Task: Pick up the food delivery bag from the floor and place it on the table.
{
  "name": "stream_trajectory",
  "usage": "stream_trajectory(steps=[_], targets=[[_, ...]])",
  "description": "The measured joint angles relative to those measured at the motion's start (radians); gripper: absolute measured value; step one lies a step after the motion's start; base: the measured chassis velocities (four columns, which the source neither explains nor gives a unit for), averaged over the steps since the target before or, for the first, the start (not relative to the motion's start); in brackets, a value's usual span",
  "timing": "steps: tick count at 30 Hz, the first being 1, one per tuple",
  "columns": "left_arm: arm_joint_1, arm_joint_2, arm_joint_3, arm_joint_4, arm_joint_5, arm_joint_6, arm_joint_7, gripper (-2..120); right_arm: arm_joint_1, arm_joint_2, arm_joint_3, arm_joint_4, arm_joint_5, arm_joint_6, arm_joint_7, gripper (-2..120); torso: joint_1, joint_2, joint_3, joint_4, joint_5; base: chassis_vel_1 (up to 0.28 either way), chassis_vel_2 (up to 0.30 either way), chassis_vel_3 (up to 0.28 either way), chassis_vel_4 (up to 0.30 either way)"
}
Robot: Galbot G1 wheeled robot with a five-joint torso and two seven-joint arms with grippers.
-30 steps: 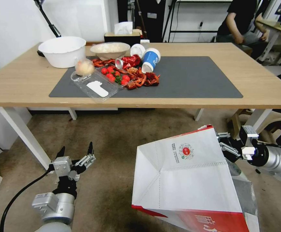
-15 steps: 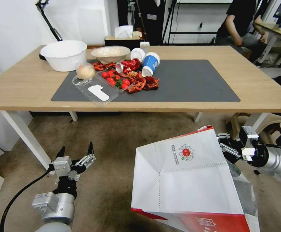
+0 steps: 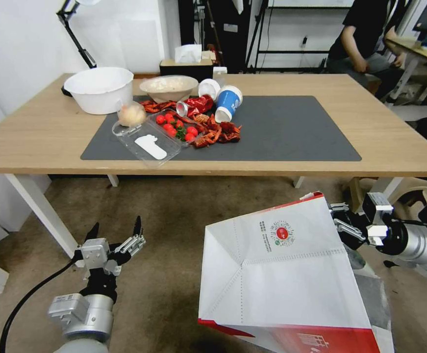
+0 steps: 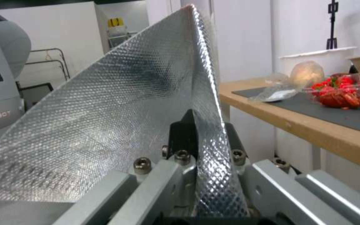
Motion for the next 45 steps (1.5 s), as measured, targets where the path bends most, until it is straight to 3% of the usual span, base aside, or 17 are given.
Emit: stream_trajectory(steps=[18, 39, 41, 45], targets=[[0.001, 0.0, 0.0, 0.0, 0.002, 0.0, 0.005, 100, 0.001, 0.003, 0.003, 0.0, 0.001, 0.001, -0.001, 0, 0.033, 0.08, 0.048, 0.0001, 0.0, 0.0, 0.0, 0.0, 0.0], [0.001, -0.001, 0.0, 0.0, 0.003, 0.001, 0.005, 100, 0.001, 0.002, 0.006, 0.001, 0.001, 0.001, -0.002, 0, 0.053, 0.13, 0.078, 0.0001, 0.0, 0.0, 0.0, 0.0, 0.0], [0.0, 0.004, -0.005, 0.001, 0.0, 0.001, 0.004, 100, 0.007, 0.004, 0.002, -0.001, 0.001, 0.002, -0.002, 0, 0.066, 0.164, 0.098, 0.0001, 0.0, 0.0, 0.0, 0.0, 0.0], [0.0, 0.007, -0.007, 0.001, -0.002, 0.001, 0.004, 100, 0.012, 0.008, -0.004, -0.003, 0.001, 0.003, -0.001, 0, 0.072, 0.179, 0.107, 0.0, 0.0, 0.0, 0.0, 0.0, 0.0]])
